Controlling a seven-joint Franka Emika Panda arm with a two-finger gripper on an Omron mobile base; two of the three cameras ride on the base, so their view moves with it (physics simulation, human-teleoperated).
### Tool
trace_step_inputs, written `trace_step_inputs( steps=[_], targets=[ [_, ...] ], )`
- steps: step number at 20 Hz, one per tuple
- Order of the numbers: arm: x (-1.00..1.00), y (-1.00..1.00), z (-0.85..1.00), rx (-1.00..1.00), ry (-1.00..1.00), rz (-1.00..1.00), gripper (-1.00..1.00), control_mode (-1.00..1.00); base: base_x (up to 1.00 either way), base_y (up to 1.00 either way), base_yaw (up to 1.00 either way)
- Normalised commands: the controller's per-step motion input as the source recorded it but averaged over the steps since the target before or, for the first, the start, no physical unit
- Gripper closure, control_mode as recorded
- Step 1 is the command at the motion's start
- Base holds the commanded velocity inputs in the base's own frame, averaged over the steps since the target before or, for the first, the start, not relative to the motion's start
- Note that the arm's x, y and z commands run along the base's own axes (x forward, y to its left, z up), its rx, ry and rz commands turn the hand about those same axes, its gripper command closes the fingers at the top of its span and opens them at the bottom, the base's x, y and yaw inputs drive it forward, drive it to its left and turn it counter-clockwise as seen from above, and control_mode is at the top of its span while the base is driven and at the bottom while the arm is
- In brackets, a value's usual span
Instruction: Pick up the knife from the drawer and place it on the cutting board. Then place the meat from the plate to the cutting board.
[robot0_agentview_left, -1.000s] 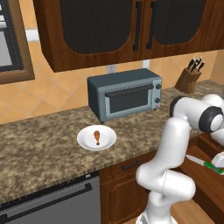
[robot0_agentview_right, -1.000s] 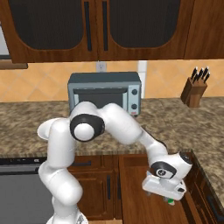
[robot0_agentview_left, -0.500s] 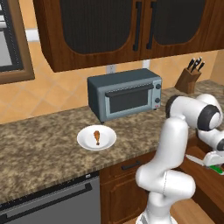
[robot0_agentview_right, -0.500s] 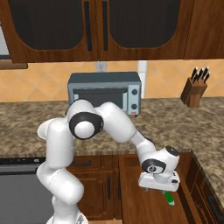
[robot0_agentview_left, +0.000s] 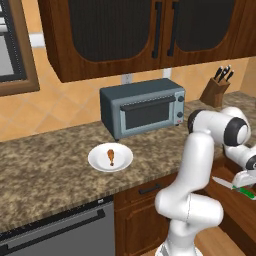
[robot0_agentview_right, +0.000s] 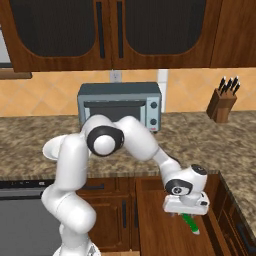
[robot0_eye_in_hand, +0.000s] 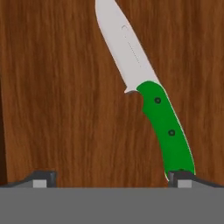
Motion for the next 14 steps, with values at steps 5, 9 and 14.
trace_step_inputs(
  steps=[5,9,14],
  targets=[
    [0.12,-0.32,-0.14,0.00,0.00,0.04,-1.00,-1.00,0.00,0.00,0.00],
    [0.10,-0.16,-0.37,0.00,0.00,0.04,-1.00,-1.00,0.00,0.00,0.00],
    [0.07,-0.14,-0.33,0.00,0.00,0.04,-1.00,-1.00,0.00,0.00,0.00]
  ],
)
